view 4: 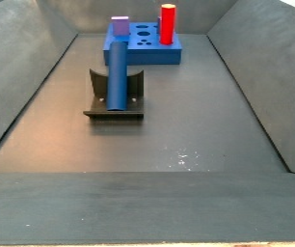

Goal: Pick up the round object. Move up. Place the round object on the fixture. Regrasp the round object. Move to above the board. Insert the round object.
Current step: Regrasp the round object.

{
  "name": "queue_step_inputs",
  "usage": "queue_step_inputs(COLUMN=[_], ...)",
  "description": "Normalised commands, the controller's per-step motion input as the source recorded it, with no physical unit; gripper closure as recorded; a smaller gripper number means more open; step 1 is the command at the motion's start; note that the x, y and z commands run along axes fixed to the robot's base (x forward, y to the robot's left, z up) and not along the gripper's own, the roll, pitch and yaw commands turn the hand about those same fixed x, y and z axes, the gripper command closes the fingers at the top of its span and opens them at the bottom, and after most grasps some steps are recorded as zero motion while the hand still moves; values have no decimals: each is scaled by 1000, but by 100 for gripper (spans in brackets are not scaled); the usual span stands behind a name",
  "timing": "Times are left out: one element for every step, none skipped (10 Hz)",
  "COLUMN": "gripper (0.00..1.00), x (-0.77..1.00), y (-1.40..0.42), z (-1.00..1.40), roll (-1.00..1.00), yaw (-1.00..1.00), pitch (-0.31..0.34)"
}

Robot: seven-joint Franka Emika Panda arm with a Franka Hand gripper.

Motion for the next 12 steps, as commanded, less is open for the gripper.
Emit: queue_step_inputs(gripper=[0,0,0,0,0,0,0,0,0,0,0,0], x=[12,33,44,60,77,90,98,106,111,118,118,126], y=[-19,-21,-26,-27,-34,-36,-40,-42,-46,-51,-54,-56], z=[8,-5,-6,-7,-7,-6,-3,-7,-8,-9,-8,-11], roll=[1000,1000,1000,1000,1000,1000,1000,1000,1000,1000,1000,931], yaw=[40,44,45,50,56,63,73,85,96,135,159,212], pitch=[35,47,52,66,84,101,120,142,156,199,217,236])
